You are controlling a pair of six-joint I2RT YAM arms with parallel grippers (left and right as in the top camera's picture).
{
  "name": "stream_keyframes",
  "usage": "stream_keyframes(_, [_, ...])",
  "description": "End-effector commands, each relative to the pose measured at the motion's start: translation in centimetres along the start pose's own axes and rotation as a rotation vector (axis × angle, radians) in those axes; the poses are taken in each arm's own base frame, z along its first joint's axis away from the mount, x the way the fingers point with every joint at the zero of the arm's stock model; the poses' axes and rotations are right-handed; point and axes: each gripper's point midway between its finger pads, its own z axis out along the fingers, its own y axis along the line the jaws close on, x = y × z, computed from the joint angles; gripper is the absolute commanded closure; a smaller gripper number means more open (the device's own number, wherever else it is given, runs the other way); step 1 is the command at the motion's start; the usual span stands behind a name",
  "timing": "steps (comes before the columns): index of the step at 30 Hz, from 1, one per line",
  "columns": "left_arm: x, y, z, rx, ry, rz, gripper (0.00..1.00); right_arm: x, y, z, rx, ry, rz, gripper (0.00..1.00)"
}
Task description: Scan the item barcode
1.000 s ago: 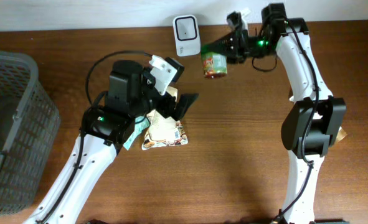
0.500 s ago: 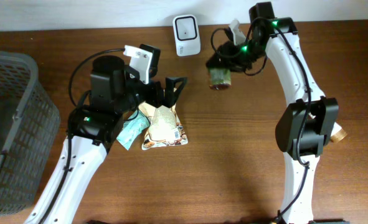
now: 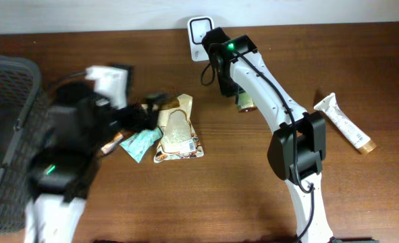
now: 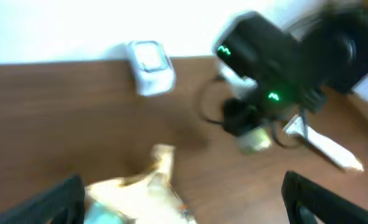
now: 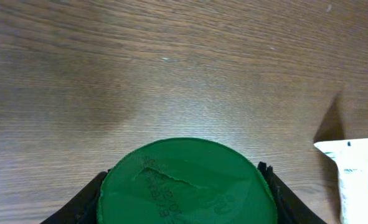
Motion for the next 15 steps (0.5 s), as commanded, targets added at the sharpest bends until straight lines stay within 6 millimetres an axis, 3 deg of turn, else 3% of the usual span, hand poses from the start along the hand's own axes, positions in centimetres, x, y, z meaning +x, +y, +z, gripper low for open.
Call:
stream_keyframes(1, [-1.6, 3.9, -6.3, -0.187, -0.119, -0.009, 0.01, 0.4, -0.6, -0.6, 0.049, -0.018, 0.014, 0.96])
stream_keyframes(4, [-2.2, 3.9, -8.6, -0.215, -0.173, 0.006, 0.01, 2.4, 1.6, 1.1, 0.065, 0.039, -0.056, 0.96])
stream_keyframes(7, [-2.0, 4.0, -8.5, -0.216, -0.162, 0.001, 0.01, 3.5, 3.2, 1.9, 0.072, 0.063, -0.102, 0.96])
stream_keyframes(13, [-1.5, 4.3, -8.1, -0.218, -0.139, -0.009, 0.01, 3.4, 3.4, 2.0, 0.059, 0.063, -0.098, 0.96])
stream_keyframes(15, [-1.3, 4.5, -7.8, -0.219, -0.127, -0.014, 0.01, 3.6, 4.3, 2.0, 0.004, 0.074, -0.107, 0.96])
